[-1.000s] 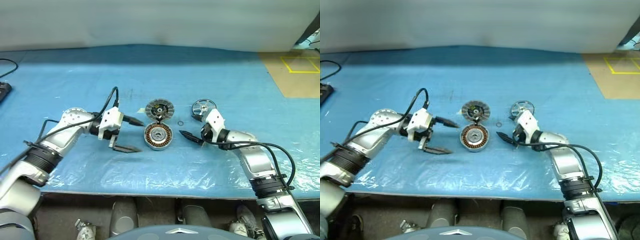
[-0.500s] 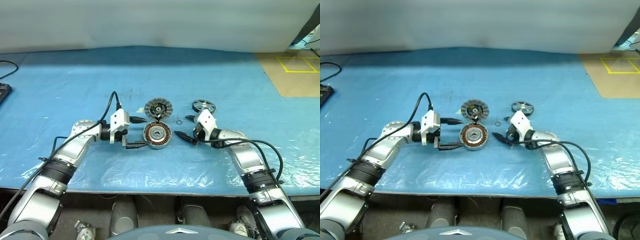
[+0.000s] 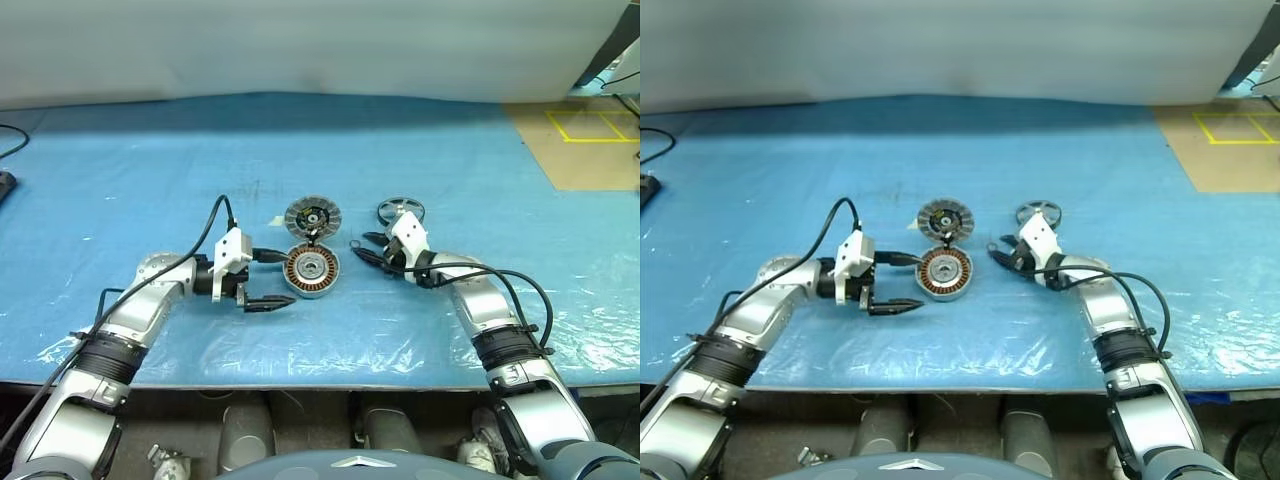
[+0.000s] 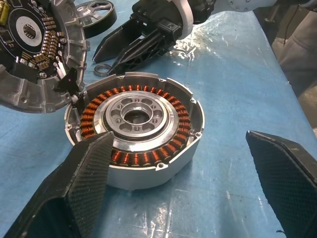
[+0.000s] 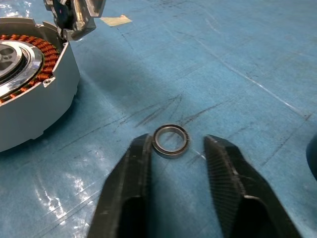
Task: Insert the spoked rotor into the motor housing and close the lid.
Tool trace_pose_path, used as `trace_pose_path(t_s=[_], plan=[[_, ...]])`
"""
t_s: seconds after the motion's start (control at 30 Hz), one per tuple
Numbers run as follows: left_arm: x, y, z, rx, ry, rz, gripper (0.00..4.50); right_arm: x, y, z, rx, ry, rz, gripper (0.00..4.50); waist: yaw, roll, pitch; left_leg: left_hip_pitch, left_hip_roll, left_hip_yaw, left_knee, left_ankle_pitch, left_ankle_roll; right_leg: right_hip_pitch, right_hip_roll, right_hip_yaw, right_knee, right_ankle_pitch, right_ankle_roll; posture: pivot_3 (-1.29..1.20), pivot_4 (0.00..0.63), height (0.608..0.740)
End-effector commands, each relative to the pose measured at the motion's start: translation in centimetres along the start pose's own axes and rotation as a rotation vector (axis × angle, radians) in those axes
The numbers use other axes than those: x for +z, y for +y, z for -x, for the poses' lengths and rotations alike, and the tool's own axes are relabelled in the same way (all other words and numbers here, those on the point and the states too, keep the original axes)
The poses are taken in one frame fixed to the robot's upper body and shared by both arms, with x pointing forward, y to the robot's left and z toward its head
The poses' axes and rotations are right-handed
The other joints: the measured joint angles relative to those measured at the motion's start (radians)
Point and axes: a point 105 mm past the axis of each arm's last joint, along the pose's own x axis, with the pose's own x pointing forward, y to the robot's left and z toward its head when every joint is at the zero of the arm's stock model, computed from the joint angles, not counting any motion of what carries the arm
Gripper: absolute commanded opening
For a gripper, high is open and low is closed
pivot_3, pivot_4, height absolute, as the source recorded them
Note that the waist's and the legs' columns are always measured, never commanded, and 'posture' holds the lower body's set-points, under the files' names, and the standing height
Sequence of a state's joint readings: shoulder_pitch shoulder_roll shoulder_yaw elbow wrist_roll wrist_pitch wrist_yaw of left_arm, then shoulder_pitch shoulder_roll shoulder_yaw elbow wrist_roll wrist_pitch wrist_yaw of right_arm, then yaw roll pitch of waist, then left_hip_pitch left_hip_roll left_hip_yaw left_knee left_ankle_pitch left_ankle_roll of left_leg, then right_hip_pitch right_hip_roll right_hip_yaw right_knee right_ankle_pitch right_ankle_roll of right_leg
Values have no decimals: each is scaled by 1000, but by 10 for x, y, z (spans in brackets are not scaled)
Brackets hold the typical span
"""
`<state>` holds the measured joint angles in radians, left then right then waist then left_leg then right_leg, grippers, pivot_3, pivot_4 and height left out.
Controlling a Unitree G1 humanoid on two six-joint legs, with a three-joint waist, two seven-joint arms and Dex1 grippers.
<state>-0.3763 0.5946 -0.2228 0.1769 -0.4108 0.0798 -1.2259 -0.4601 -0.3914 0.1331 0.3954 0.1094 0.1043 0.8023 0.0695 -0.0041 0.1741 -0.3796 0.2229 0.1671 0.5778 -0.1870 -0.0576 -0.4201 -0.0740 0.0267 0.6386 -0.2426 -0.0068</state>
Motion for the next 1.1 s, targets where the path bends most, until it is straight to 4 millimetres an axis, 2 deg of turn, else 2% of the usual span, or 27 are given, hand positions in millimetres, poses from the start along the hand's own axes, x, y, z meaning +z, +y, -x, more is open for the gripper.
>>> trace_pose_path(t_s=[0.03,0.27,0.37,0.6,0.77,1.1], plan=[[3,-4,4,0,-18,-13,4500,-5,5,-1,8,13,-7,657,0,0,0,0,0,0,0,0,0,0,0,0,0,0,0,0,150,740],[0,-9,8,-14,-10,-8,4500,-2,6,4,4,1,1,659,0,0,0,0,0,0,0,0,0,0,0,0,0,0,-1,0,150,740],[0,-10,9,-18,-14,-14,4500,10,9,12,29,-32,28,659,0,0,0,0,0,0,0,0,0,0,0,0,0,0,-1,0,150,740],[4,-13,12,-12,-32,-2,4500,42,31,24,145,-86,99,659,-1,0,0,0,1,0,-1,0,0,0,0,0,-1,0,-1,0,150,740],[4,-13,15,-12,-37,-4,4500,55,37,22,174,-104,129,659,0,0,0,0,0,0,-1,0,0,0,0,0,-1,-1,-1,0,150,740],[3,-15,32,9,-27,5,4500,63,58,6,265,-117,148,659,-1,0,0,0,1,0,-1,0,0,-1,0,0,-1,-1,-1,0,150,740]])
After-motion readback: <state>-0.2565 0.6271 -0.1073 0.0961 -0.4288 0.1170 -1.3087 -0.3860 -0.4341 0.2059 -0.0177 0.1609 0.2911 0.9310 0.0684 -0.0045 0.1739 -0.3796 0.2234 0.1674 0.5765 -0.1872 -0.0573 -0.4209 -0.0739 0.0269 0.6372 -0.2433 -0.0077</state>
